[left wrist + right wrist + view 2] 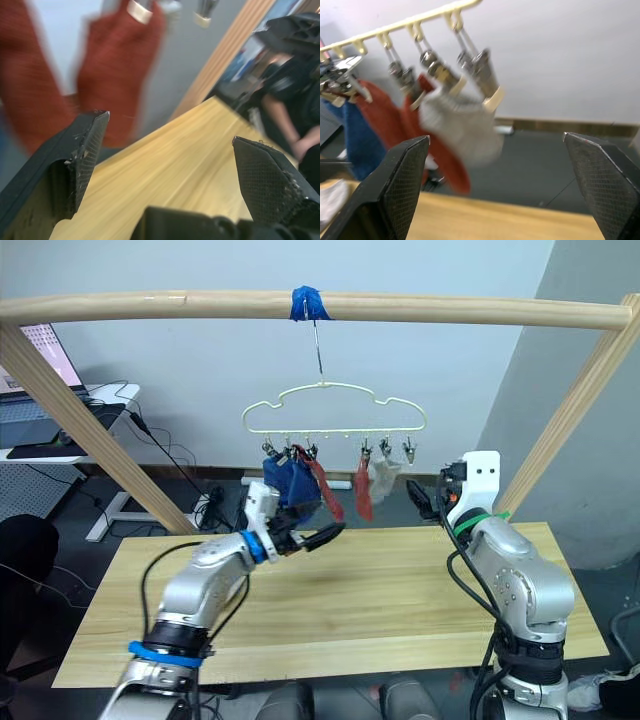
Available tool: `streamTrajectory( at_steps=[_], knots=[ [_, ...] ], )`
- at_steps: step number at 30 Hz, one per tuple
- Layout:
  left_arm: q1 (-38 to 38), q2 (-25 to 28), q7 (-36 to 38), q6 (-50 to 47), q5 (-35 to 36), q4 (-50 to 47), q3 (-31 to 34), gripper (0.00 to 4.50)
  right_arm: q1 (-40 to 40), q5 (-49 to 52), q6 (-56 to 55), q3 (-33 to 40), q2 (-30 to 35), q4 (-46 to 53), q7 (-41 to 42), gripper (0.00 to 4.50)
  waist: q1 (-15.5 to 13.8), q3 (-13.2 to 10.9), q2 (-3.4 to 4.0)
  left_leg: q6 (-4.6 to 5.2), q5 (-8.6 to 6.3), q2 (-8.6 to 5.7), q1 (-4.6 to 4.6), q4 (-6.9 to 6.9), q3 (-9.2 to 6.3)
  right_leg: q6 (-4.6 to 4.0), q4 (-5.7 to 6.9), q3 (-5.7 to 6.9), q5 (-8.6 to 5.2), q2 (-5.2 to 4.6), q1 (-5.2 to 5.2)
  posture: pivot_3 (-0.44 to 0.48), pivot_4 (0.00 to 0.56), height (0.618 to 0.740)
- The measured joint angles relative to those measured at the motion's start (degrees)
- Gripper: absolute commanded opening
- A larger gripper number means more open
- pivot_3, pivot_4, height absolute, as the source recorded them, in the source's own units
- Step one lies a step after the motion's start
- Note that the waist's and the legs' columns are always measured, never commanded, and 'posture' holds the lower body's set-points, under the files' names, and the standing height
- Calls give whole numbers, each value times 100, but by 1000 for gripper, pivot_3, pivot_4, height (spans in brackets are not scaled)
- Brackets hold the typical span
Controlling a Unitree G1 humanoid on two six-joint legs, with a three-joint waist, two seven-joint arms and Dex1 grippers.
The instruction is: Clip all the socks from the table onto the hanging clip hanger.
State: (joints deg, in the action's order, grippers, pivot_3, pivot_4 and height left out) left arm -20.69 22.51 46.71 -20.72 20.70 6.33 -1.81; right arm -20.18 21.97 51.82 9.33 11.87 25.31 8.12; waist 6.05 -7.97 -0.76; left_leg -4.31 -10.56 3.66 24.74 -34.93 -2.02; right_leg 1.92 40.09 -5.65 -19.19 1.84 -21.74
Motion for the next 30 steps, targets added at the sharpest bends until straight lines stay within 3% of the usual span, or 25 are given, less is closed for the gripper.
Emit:
streamTrajectory(
  at_steps=[5, 9, 18, 30],
  knots=[
    [324, 444, 83, -533, 204, -657, 190, 4488, 147, -516, -805, -336, 41, -266, -70, 4500, -127, -1, -1, 0, 0, 2, 0, 1, -1, 0, 0, 3, 0, 0, -1, 12, 118, 740],
    [523, 546, -37, -565, 220, -1176, 285, 4500, 151, -729, -1259, -504, -54, -413, -84, 3187, -187, 0, -1, 0, 0, 2, 0, 0, 0, 0, -1, 2, 0, -1, 0, 25, 116, 740],
    [637, 520, 294, 23, 515, -1536, 449, 4500, -16, -1239, -1990, -770, -324, -1013, -329, 3187, -295, 0, -2, 0, 0, 2, -2, -1, 4, -3, 1, -1, 1, -1, -1, 26, 111, 740],
    [515, 424, 674, -270, 1187, -1865, 433, 4500, -310, -1671, -2399, -825, -578, -1527, -734, 3187, -304, 0, -2, 0, 0, 3, -2, -1, 3, -27, 2, 1, 15, -1, -1, 29, 116, 740]
  ],
)
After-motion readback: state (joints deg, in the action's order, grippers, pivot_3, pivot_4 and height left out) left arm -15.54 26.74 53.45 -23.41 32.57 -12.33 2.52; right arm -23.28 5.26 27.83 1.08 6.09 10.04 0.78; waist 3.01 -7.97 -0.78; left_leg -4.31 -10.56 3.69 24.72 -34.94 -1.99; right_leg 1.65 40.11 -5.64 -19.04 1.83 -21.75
